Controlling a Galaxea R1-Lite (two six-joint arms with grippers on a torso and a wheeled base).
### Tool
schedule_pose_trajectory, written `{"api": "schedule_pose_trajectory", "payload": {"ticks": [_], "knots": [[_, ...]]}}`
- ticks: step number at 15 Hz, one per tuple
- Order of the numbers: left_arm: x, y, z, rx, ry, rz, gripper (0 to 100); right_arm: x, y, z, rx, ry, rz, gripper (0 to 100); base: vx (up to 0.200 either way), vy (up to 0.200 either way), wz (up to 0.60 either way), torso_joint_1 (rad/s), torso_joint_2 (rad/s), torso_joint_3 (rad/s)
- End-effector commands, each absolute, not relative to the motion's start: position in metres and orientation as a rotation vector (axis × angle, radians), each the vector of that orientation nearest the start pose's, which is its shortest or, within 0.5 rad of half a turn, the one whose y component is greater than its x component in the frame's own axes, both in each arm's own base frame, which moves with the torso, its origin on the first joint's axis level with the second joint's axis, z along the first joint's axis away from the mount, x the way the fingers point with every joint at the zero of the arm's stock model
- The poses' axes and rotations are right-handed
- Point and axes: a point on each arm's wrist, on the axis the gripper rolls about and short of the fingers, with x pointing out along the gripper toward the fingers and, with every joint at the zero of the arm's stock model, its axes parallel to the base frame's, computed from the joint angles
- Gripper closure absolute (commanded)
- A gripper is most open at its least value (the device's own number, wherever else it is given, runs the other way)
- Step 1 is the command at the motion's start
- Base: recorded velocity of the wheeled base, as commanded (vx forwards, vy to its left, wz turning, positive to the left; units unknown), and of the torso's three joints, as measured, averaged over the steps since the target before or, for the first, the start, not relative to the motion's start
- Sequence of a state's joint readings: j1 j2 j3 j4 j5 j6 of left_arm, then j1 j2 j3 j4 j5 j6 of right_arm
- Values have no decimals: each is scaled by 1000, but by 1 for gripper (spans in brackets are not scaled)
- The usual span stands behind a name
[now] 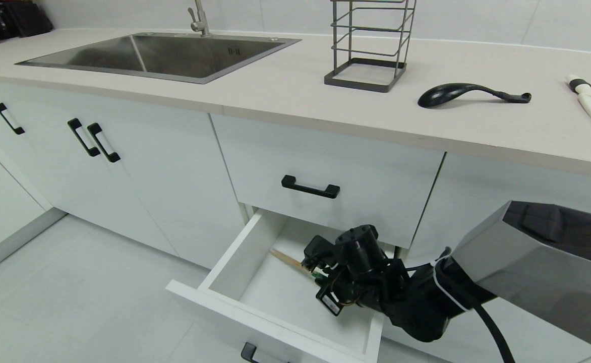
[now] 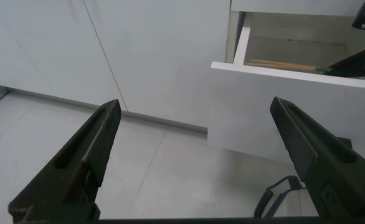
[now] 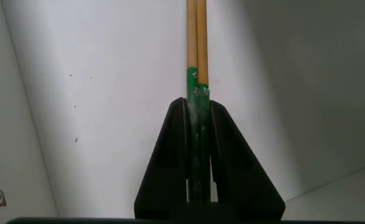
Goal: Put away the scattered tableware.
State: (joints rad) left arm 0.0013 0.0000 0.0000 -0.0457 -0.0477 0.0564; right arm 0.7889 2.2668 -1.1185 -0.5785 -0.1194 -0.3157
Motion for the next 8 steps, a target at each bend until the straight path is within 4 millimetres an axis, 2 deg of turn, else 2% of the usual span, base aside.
{"api": "schedule_pose_trajectory", "payload": {"ticks": [1,4,6,8], "knots": [[-23,-1,80,58,-47,-45,0,296,295,48,-553,416,735,0,0,0,0,0,0,0],[-23,-1,80,58,-47,-45,0,291,295,57,-548,399,741,0,0,0,0,0,0,0],[-23,-1,80,58,-47,-45,0,282,295,78,-554,342,760,0,0,0,0,0,0,0],[-23,-1,80,58,-47,-45,0,259,292,101,-530,298,848,0,0,0,0,0,0,0]]}}
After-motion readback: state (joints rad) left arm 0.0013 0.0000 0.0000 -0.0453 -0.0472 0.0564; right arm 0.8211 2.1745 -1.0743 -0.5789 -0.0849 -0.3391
